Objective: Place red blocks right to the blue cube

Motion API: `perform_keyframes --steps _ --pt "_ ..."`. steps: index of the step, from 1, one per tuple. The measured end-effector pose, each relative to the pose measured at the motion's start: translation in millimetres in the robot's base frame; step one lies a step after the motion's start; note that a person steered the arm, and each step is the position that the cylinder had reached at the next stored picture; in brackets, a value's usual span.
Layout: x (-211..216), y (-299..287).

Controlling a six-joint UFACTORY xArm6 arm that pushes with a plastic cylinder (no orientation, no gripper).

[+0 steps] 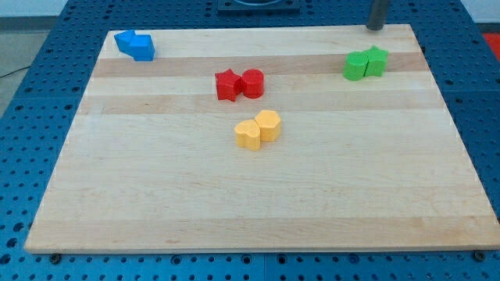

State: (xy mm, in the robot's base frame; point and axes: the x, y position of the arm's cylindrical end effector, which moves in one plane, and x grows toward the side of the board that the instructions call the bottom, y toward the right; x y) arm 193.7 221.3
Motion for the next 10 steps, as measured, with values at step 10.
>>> perform_keyframes --steps 10 --pt "148.1 -171.4"
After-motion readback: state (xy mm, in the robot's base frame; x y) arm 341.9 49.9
